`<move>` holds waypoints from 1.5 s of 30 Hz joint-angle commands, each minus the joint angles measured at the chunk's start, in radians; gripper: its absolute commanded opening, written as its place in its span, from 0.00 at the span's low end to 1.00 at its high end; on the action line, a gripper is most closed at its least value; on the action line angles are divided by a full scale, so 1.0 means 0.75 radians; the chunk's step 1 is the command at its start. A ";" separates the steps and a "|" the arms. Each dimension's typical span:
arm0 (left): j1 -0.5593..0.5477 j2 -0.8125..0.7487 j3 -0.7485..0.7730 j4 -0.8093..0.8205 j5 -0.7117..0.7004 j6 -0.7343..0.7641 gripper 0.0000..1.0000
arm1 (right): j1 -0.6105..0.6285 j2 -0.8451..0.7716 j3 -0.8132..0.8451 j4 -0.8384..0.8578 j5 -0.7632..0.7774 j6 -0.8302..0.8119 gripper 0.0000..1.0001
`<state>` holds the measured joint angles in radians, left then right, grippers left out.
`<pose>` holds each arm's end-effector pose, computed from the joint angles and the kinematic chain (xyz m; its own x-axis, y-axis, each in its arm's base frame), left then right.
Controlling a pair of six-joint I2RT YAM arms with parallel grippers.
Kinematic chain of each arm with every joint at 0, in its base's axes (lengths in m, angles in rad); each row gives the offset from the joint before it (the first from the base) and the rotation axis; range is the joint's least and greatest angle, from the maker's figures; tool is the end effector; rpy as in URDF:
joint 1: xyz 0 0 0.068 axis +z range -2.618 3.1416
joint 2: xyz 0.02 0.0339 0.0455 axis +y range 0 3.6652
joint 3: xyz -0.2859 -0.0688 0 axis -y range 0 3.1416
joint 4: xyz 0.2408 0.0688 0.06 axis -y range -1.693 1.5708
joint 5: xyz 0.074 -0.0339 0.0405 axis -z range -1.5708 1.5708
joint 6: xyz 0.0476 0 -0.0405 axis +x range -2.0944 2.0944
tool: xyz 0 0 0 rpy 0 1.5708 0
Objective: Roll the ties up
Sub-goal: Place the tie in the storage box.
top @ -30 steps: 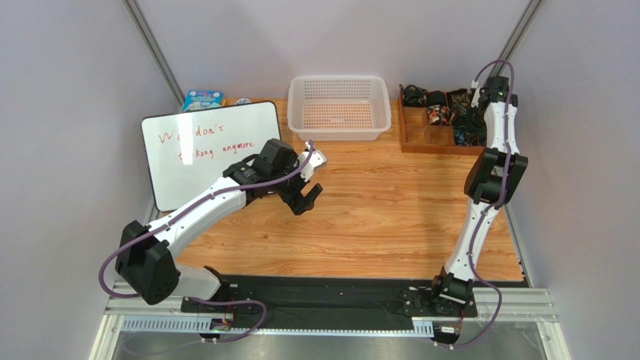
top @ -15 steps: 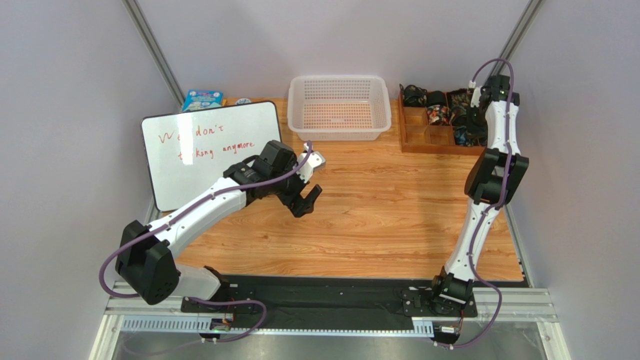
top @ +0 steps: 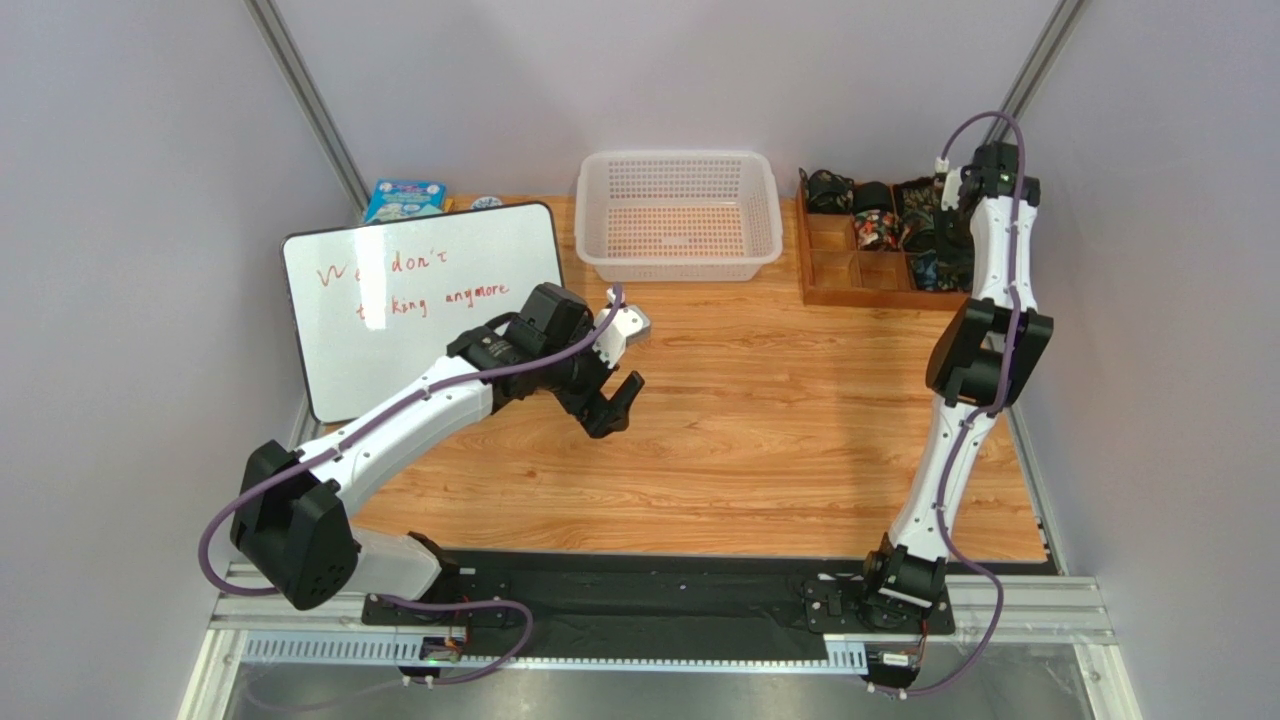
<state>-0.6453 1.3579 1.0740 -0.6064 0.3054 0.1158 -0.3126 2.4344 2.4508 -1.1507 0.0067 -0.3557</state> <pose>0.2172 -0.1814 0.2903 -0.5331 0.5392 -0.6520 0.7916 0.5898 -0.1594 0.5028 -0.1628 0.2530 -0.9164 -0.0698 -0.3942 -0.0095 0.9882 -0.1529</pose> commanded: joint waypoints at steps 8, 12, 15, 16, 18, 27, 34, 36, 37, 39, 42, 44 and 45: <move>0.010 -0.047 -0.033 0.007 0.041 -0.030 1.00 | 0.040 0.082 0.076 0.043 0.061 -0.008 0.02; 0.010 -0.049 -0.035 0.009 0.043 -0.028 1.00 | 0.043 0.066 0.076 0.060 0.059 0.010 0.22; 0.010 -0.047 -0.033 0.009 0.045 -0.025 0.99 | 0.043 0.023 0.060 0.076 0.032 0.010 0.40; 0.010 -0.047 -0.033 0.009 0.045 -0.028 0.99 | 0.045 0.012 0.042 0.082 0.028 0.008 0.50; 0.010 -0.045 -0.033 0.009 0.051 -0.030 0.99 | 0.045 -0.018 0.031 0.090 0.012 0.004 0.57; 0.010 -0.039 -0.029 0.011 0.059 -0.034 0.99 | 0.045 -0.053 0.029 0.127 -0.081 0.055 0.49; 0.010 -0.035 -0.029 0.001 0.055 -0.032 1.00 | 0.043 0.016 0.037 0.166 -0.025 0.057 0.32; 0.010 -0.035 -0.029 -0.003 0.051 -0.028 1.00 | 0.043 0.041 0.033 0.174 -0.011 0.053 0.29; 0.010 -0.037 -0.029 -0.008 0.051 -0.028 1.00 | 0.043 0.053 0.031 0.172 0.036 0.049 0.28; 0.010 -0.039 -0.027 -0.014 0.047 -0.026 0.99 | 0.040 0.061 0.021 0.174 0.056 0.041 0.27; 0.010 -0.043 -0.029 -0.014 0.045 -0.021 0.99 | 0.030 0.061 0.005 0.178 0.050 0.043 0.28; 0.010 -0.045 -0.029 -0.014 0.041 -0.025 0.99 | 0.030 0.057 0.013 0.178 0.038 0.051 0.30; 0.010 -0.047 -0.027 -0.014 0.037 -0.032 0.99 | 0.032 0.051 0.015 0.176 0.012 0.057 0.33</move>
<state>-0.6453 1.3537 1.0470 -0.6109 0.3340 0.1093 -0.2886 2.4691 2.4557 -1.0565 0.0196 -0.3264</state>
